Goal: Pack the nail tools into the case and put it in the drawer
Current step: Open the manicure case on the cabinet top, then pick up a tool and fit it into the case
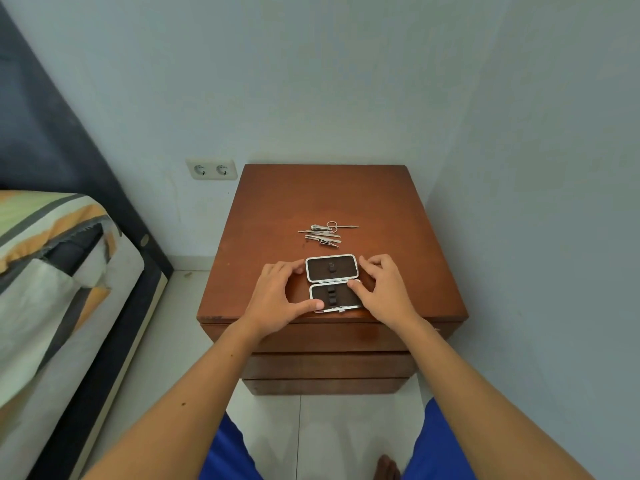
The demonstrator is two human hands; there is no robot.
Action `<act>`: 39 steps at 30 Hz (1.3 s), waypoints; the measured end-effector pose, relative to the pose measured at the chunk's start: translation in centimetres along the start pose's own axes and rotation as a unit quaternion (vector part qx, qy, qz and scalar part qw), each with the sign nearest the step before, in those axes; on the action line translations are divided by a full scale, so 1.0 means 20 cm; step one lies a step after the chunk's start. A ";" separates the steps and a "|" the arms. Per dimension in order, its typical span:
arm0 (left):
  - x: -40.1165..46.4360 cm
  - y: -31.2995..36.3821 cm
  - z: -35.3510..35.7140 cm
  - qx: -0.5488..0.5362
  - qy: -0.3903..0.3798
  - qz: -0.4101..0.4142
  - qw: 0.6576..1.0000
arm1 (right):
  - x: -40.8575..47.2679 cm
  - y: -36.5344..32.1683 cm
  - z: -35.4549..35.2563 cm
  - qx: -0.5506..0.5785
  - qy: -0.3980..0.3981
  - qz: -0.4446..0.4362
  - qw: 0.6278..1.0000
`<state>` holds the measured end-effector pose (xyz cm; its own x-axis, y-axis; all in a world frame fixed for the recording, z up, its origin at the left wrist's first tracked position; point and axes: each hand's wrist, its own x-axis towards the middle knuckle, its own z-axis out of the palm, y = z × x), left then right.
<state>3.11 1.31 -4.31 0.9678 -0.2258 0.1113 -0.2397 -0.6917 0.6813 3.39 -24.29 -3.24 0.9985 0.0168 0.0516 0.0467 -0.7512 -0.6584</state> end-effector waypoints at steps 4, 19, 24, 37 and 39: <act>0.01 0.00 0.00 -0.009 -0.002 -0.006 1.000 | -0.09 0.02 -0.01 0.009 0.051 0.005 0.999; 0.23 0.10 -0.01 0.070 0.045 -0.076 0.994 | -0.15 0.08 -0.02 0.029 0.095 0.025 0.995; 0.08 0.05 -0.06 0.116 0.050 -0.022 0.992 | 0.01 0.06 -0.03 0.022 0.068 0.026 0.997; -0.01 -0.07 -0.07 -0.005 0.021 -0.003 1.000 | 0.30 0.05 -0.05 0.015 0.007 -0.020 1.000; -0.01 -0.07 -0.07 -0.009 0.021 -0.006 1.000 | 0.30 0.06 -0.04 0.009 0.015 -0.024 1.000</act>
<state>3.31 3.24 -4.32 0.9731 -0.1886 0.1322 -0.2266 -0.6811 0.6962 9.36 -25.71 -3.08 0.9938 0.0337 0.1057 0.0961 -0.7376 -0.6683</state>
